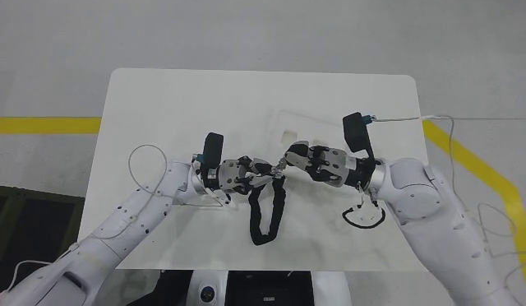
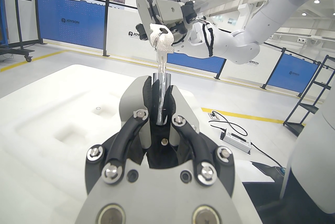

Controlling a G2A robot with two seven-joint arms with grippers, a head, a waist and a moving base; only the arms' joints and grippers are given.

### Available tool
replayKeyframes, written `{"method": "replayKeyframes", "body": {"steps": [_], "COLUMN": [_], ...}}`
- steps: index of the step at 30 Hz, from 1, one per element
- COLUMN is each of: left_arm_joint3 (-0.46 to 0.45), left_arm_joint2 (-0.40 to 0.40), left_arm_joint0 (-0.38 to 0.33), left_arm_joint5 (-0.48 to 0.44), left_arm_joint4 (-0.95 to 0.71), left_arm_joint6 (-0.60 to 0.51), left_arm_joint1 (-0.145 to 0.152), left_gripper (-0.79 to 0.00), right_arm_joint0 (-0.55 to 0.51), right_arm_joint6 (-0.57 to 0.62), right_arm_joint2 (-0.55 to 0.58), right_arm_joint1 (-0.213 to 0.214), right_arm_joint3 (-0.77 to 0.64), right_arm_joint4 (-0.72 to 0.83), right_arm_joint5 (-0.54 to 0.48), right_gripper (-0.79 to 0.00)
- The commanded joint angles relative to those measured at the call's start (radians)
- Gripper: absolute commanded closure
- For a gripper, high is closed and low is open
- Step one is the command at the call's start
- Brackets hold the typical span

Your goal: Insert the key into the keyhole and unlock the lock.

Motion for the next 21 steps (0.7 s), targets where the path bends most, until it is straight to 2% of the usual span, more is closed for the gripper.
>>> {"method": "replayKeyframes", "body": {"steps": [1,5,8,9,11,16,17,18,19,21], "left_arm_joint3": [0.003,0.010,0.017,0.018,0.015,-0.003,-0.008,-0.014,-0.017,-0.022], "left_arm_joint2": [0.000,0.001,-0.003,-0.005,-0.009,-0.005,0.001,0.008,0.016,0.028], "left_arm_joint0": [0.001,0.000,-0.003,-0.005,-0.010,-0.026,-0.032,-0.038,-0.046,-0.063], "left_arm_joint5": [0.000,0.000,0.000,0.000,0.000,0.000,0.000,0.000,0.000,0.000], "left_arm_joint4": [0.003,0.008,0.019,0.025,0.039,0.077,0.085,0.088,0.093,0.107], "left_arm_joint6": [0.000,0.000,0.000,0.000,0.000,0.000,0.000,0.000,0.000,0.000], "left_arm_joint1": [0.000,0.002,0.008,0.011,0.019,0.048,0.055,0.062,0.069,0.084], "left_gripper": [0.000,0.000,0.000,0.000,0.000,0.000,0.000,0.000,0.000,0.000], "right_arm_joint0": [-0.005,-0.019,-0.019,-0.016,-0.003,0.030,0.035,0.039,0.041,0.044], "right_arm_joint6": [-0.006,-0.003,0.045,0.066,0.123,0.235,0.251,0.261,0.264,0.276], "right_arm_joint2": [0.020,0.067,0.088,0.092,0.093,0.095,0.094,0.096,0.096,0.094], "right_arm_joint1": [0.003,0.010,0.018,0.020,0.025,0.037,0.039,0.040,0.041,0.044], "right_arm_joint3": [-0.008,-0.034,-0.053,-0.057,-0.063,-0.074,-0.075,-0.073,-0.074,-0.064], "right_arm_joint4": [-0.013,-0.045,-0.070,-0.073,-0.079,-0.089,-0.092,-0.097,-0.097,-0.097], "right_arm_joint5": [0.000,-0.005,-0.029,-0.034,-0.053,-0.069,-0.077,-0.073,-0.074,-0.073], "right_gripper": [0.000,0.000,-0.003,-0.062,-0.074,-0.345,-0.468,-0.656,-0.785,-0.785]}}
